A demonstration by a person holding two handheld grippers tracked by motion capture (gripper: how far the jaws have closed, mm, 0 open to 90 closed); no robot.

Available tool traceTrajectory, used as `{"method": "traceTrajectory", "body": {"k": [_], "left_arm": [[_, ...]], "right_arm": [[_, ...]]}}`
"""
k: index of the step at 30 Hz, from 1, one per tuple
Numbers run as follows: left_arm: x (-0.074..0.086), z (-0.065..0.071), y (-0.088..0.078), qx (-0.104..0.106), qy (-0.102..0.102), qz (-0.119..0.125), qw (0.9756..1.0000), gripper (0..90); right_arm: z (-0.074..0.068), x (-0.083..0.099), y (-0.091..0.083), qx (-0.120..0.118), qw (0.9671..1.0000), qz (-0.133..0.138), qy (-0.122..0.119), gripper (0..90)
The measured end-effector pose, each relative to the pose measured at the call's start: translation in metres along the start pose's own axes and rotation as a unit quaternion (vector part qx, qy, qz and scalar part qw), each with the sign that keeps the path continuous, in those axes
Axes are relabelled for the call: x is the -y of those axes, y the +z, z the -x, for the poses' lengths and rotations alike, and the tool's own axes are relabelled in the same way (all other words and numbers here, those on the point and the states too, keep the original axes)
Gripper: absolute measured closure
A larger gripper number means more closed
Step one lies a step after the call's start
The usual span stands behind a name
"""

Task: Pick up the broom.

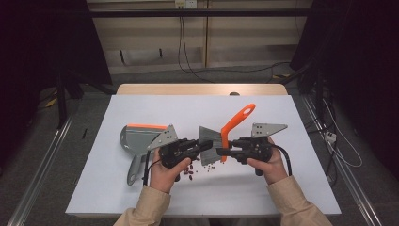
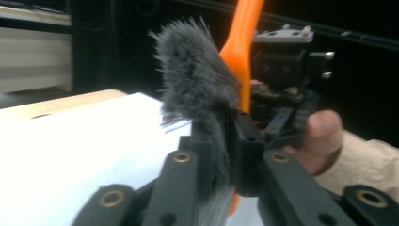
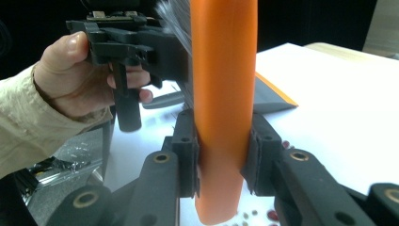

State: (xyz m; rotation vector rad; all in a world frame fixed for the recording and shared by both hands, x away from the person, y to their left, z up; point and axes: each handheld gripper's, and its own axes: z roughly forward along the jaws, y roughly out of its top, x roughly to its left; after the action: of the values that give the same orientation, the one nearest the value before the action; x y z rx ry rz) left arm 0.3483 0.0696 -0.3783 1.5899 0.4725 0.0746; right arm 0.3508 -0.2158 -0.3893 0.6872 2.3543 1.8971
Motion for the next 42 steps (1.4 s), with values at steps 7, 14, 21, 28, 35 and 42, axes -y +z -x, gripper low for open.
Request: {"method": "traceTrajectory", "body": {"k": [7, 14, 21, 28, 35, 42], "left_arm": [[-0.004, -0.002, -0.009, -0.028, 0.029, -0.005, 0.9992, 69.3], [-0.018, -0.001, -0.010, -0.049, 0.053, -0.011, 0.9973, 57.0], [-0.027, -0.004, -0.005, -0.057, 0.076, -0.033, 0.9949, 66.7], [-0.020, -0.008, -0.009, -0.040, 0.063, -0.065, 0.9951, 89.6], [-0.008, -0.012, -0.010, -0.043, 0.035, -0.073, 0.9958, 90.0], [0.005, -0.011, -0.008, -0.050, 0.027, -0.079, 0.9953, 90.0]], "right_arm": [[0.003, -0.004, -0.008, 0.032, 0.9990, -0.031, -0.005, 70.3], [0.005, -0.006, -0.007, 0.054, 0.9958, -0.072, -0.016, 70.4], [-0.002, -0.008, 0.003, 0.040, 0.9942, -0.095, -0.032, 70.4], [-0.004, -0.010, 0.002, 0.043, 0.9938, -0.096, -0.034, 70.6], [-0.006, -0.013, 0.003, 0.048, 0.9938, -0.096, -0.030, 71.1], [-0.008, -0.016, 0.003, 0.055, 0.9920, -0.109, -0.033, 71.6]]}}
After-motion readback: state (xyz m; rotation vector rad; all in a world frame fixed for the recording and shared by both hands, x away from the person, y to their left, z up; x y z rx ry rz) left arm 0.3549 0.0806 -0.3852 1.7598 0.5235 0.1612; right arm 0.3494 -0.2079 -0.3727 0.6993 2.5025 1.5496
